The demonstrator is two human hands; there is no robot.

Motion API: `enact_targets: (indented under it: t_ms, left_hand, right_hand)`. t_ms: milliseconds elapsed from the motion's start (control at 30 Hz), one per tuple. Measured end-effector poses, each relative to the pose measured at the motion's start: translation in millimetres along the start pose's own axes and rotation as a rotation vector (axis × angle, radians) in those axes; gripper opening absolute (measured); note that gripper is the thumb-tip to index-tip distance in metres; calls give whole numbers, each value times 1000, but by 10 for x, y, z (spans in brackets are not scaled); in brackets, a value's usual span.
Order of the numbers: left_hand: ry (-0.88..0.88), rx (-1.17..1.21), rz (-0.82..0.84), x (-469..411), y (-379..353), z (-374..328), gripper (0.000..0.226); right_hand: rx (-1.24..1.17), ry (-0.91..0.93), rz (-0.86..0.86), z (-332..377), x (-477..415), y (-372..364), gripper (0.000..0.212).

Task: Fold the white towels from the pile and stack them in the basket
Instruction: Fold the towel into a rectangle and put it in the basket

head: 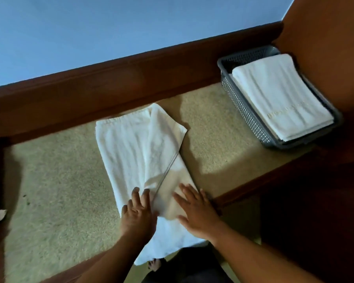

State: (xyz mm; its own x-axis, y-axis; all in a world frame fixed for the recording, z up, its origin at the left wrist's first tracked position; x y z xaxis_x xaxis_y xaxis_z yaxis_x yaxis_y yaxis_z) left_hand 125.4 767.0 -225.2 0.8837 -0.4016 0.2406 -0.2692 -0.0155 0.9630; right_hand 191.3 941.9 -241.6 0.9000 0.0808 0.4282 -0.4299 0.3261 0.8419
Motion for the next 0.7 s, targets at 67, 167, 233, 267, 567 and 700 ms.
enact_targets:
  t_ms: [67,167,233,267,567,700]
  left_hand:
    - [-10,-1,-28,-255,49,-70,86]
    - [36,42,-65,-757,221,-169,80]
    - [166,198,-112,-1087,381,-136,61]
    - [247,312,-140,-1237,468,-89,53]
    - [1039,1499,-251,-2065,531,1131,16]
    - [1042,1415,-131,-2085,371,1533,13]
  right_hand:
    - [46,51,27,-82,-174,54,74]
    - [148,141,8,-139,-371,232,73]
    - [153,176,94,-181,-501,280,72]
    - [168,199,76,-193,-570,324,72]
    - [205,243,83,-140,-1643,847,75]
    - [210,160,97,4,-2416,1173,80]
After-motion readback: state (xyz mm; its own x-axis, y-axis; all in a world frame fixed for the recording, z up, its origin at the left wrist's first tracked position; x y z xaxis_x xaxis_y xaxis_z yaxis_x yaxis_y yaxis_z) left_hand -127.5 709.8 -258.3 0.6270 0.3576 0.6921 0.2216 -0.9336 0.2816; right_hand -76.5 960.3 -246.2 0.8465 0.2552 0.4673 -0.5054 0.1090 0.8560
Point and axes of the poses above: each hand's wrist, its own x-axis away from the middle knuckle, its own y-axis out of the back of the hand, z = x × y, the point moved 6 cm from there along -x, towards the middle knuckle, and after that the axes turned 2 degrees about -x, right-handed, at the moved point
